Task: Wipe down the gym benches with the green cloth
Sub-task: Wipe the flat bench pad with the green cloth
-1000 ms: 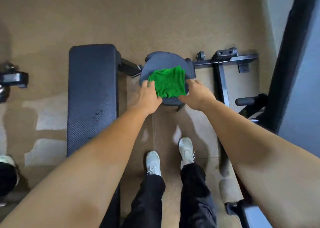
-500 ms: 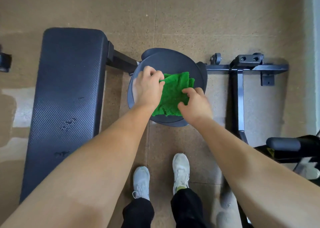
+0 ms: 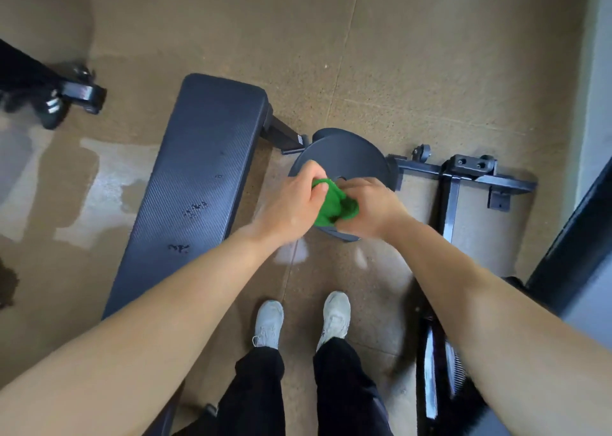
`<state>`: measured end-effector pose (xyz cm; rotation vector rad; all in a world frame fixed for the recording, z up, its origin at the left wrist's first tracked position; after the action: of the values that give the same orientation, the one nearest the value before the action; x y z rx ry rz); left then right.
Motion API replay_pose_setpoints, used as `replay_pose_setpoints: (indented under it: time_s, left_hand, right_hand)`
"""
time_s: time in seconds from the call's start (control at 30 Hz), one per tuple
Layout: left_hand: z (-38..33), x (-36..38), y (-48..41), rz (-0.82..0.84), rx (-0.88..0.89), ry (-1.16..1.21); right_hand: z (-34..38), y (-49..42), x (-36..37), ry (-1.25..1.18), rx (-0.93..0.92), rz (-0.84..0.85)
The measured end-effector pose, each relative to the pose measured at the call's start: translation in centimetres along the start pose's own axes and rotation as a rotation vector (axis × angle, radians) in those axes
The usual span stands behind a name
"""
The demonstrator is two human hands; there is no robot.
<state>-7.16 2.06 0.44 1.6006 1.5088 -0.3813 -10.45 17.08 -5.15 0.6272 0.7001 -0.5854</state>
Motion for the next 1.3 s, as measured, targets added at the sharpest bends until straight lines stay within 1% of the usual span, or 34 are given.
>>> replay_pose_setpoints:
  time_s: [0.1,0.13,0.23,0.27,0.33,0.4,0.47,0.53,0.6,0.7,0.8,0.9,0.97,1.03,1.07,1.13,1.23,1.3]
  left_hand:
    - [-0.1,-3.7,2.4,0.012,-0.04,-0.072]
    - [0.1,-4.9,3.4,0.026,-0.055,-0.081]
    - [1.0,-8.8,6.2,0.079,-0.103,-0.089]
    - [1.6,-10.2,7.2,0.104,-0.132,-0.126]
    - [3.6,-12.5,9.1,0.151,-0.187,-0.268]
    - [6.3,-14.0,10.8,0.166,-0.256,-0.348]
    - [9.2,-15.1,12.4,0.121,-0.367,-0.32]
    - [11.9,-15.8,13.6,0.047,-0.467,-0.27]
    - [14.1,-16.0,14.2,-0.012,-0.55,-0.138]
    - [16.3,-16.2,13.9,-0.095,-0.602,0.108]
    - [17.9,-16.5,13.1,-0.168,-0.666,0.315]
    - [19.7,-16.8,11.5,-0.243,-0.709,0.534]
    - [21.0,-17.0,10.1,-0.263,-0.751,0.665]
    - [22.1,-17.6,8.3,-0.262,-0.78,0.738]
    - [22.6,-18.0,7.3,-0.265,-0.778,0.753]
    - [23.8,-18.8,4.7,-0.253,-0.748,0.71]
    - [25.5,-20.2,0.1,-0.222,-0.699,0.61]
    - [26.8,-20.7,-3.5,-0.231,-0.661,0.561]
  right_hand:
    - [2.5,1.1,-1.8,0.12,0.038,0.161]
    - [3.5,1.4,-2.3,0.16,0.03,0.19]
    - [6.4,1.8,-3.9,0.276,-0.025,0.222]
    - [7.4,1.7,-4.4,0.291,-0.024,0.231]
    - [9.6,1.7,-5.2,0.24,0.022,0.288]
    - [11.4,1.7,-5.4,0.056,0.086,0.328]
    - [13.3,1.3,-5.2,-0.059,0.092,0.317]
    - [14.9,0.6,-4.8,-0.06,0.062,0.307]
    - [15.9,-0.4,-4.0,-0.05,0.05,0.302]
    - [16.9,-2.3,-3.2,-0.029,0.12,0.297]
    - [17.8,-4.9,-2.7,-0.085,0.192,0.241]
    - [19.0,-7.5,-1.8,-0.333,0.159,0.196]
    - [19.6,-9.0,-1.7,-0.506,0.181,0.097]
    - [19.3,-10.9,-1.6,-0.624,0.254,-0.027]
    - [19.3,-11.7,-1.5,-0.672,0.279,-0.067]
    - [19.1,-13.9,-1.4,-0.729,0.3,-0.113]
    - [18.0,-18.3,-0.9,-0.651,0.295,-0.171]
    - [17.2,-21.7,-0.6,-0.623,0.29,-0.2]
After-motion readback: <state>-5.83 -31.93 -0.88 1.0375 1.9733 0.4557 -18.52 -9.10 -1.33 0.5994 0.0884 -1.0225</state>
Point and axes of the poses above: each hand's wrist, its own y-axis away from the middle knuckle, its own x-axis out of the palm, z = x × y, the point moved 4 cm from there along -y, towards the middle knuckle, and after that the axes turned 11 degrees about -x, right-handed, at the moved point
